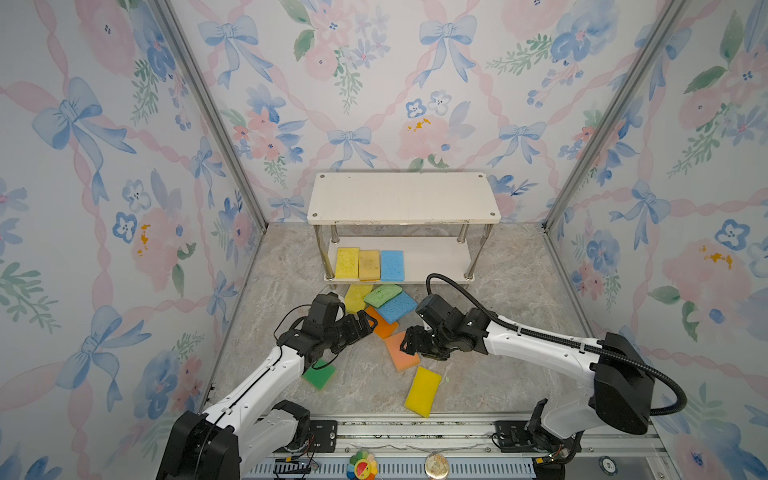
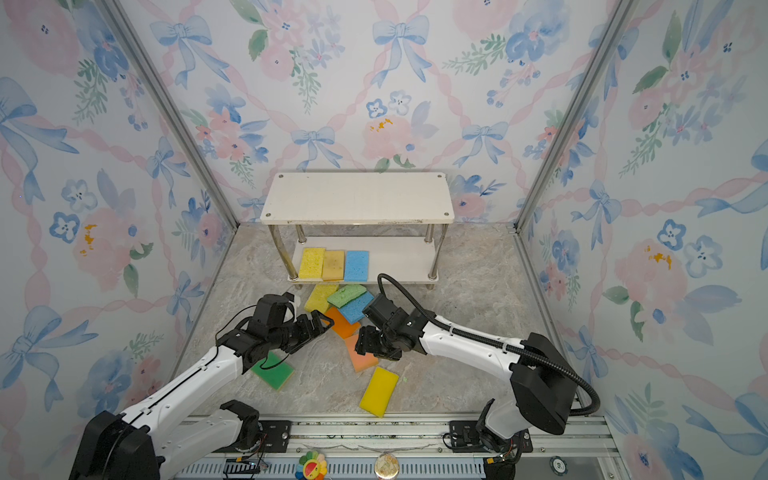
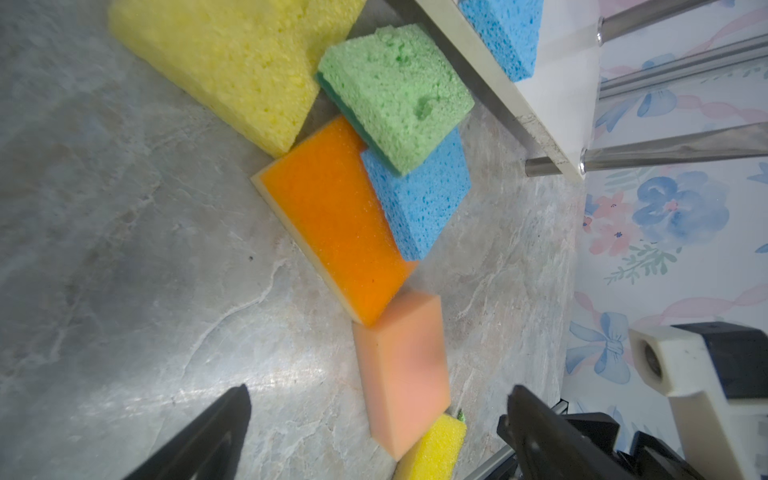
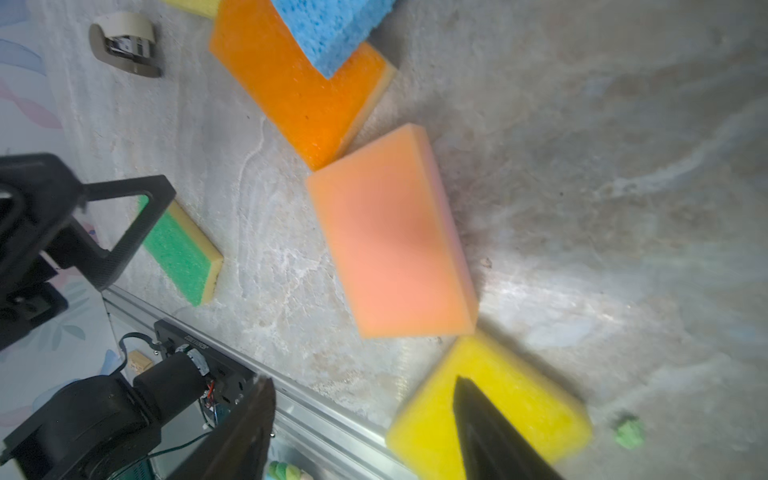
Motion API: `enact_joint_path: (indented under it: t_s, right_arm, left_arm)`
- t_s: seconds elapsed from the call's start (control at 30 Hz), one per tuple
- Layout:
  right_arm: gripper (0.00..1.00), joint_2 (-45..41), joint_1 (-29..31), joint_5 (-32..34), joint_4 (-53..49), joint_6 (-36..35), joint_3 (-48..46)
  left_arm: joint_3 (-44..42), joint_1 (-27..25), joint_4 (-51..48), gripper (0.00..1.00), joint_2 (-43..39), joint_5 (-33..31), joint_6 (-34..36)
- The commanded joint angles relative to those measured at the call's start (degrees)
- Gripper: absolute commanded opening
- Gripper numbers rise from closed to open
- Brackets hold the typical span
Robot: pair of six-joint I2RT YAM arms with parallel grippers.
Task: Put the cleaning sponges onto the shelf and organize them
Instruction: 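Withdraw the right gripper toward the yellow sponge on the table while the left gripper shifts, then close the right gripper on the yellow sponge and lift it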
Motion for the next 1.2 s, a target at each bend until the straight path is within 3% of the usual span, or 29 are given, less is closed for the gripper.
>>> enact_joint_path:
  t_s: [0.0, 0.3, 0.67, 0.97, 1.17]
  right_arm:
    - [0.74, -3.6, 1.6, 3.0, -7.4, 4.9, -3.5]
    - [0.77, -13.8, 3.0, -3.4, -4.5, 2.6, -15.8]
    - [0.69, -9.8, 4.1, -6.0, 6.7, 1.4, -21.9]
    - [0.55, -4.1, 5.8, -5.5, 9.0, 2.0, -20.5]
    - [0.36, -2.8, 5.8, -3.1, 5.5, 0.5, -17.6]
  left_arm:
    - [-0.3, -1.8, 1.1, 0.98, 2.0, 0.8, 2.5]
    - [1.5, -2.5, 1.1, 0.98, 5.1, 1.2, 1.6]
    - [1.0, -3.0, 1.1, 0.98, 5.6, 1.2, 2.6]
    - [1.4, -3.0, 1.1, 0.98, 7.9, 2.1, 4.7]
    - [1.2, -3.0, 1.1, 0.98, 8.4, 2.1, 5.2]
